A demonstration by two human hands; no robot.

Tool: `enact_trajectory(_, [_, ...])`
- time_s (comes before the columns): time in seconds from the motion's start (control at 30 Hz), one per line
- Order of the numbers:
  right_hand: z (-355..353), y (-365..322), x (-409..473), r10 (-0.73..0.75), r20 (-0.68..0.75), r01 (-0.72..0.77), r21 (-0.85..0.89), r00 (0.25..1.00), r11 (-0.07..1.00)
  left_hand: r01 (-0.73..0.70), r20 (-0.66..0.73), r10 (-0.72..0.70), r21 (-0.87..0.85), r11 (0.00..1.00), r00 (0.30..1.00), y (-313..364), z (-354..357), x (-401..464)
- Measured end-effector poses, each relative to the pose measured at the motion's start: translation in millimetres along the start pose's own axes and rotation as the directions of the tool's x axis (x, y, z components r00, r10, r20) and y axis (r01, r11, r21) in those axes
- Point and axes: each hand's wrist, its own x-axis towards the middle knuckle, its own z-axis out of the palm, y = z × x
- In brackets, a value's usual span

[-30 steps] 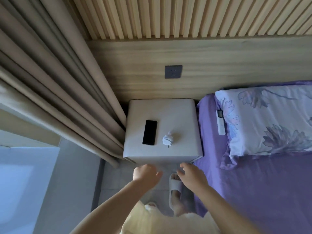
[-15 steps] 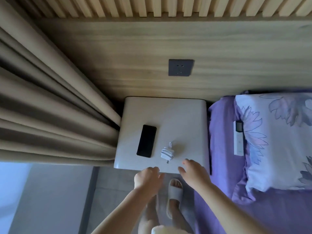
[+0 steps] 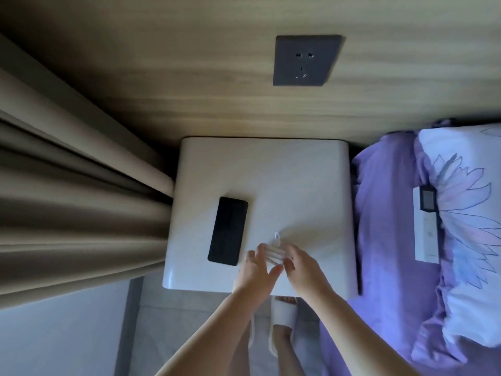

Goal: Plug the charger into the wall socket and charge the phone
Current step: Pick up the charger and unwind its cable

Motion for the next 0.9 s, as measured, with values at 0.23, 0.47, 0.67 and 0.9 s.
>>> enact_trajectory(0.23, [1.9,-3.9,-0.6,0.029,-0.001,-0.028,0.192,1.000,0.981,-0.089,-0.054,0.081,-0.167,0.982,0.995,-2.0,-0.5,7.5])
enact_trajectory(0.47, [-32.6,-31.2,-8.2,0.016,-0.159,0.059,0.451,0.987,0.890,-0.213,-0.239,0.133,-0.349,0.913,0.962,20.4,-46.7,5.5])
enact_trajectory(0.67, [-58.5,-69.5,-19.5,-0.036,-0.213,0.153,0.559,0.976,0.815,-0.390,-0.385,0.251,-0.343,0.854,0.888,37.2,-91.4,-5.3])
enact_trajectory(0.9, [-80.4,-98.9,-29.4,-0.034,-0.144,0.106,0.528,0.989,0.842,-0.525,-0.355,0.426,-0.260,0.810,0.832,45.7,-106.4,-29.0])
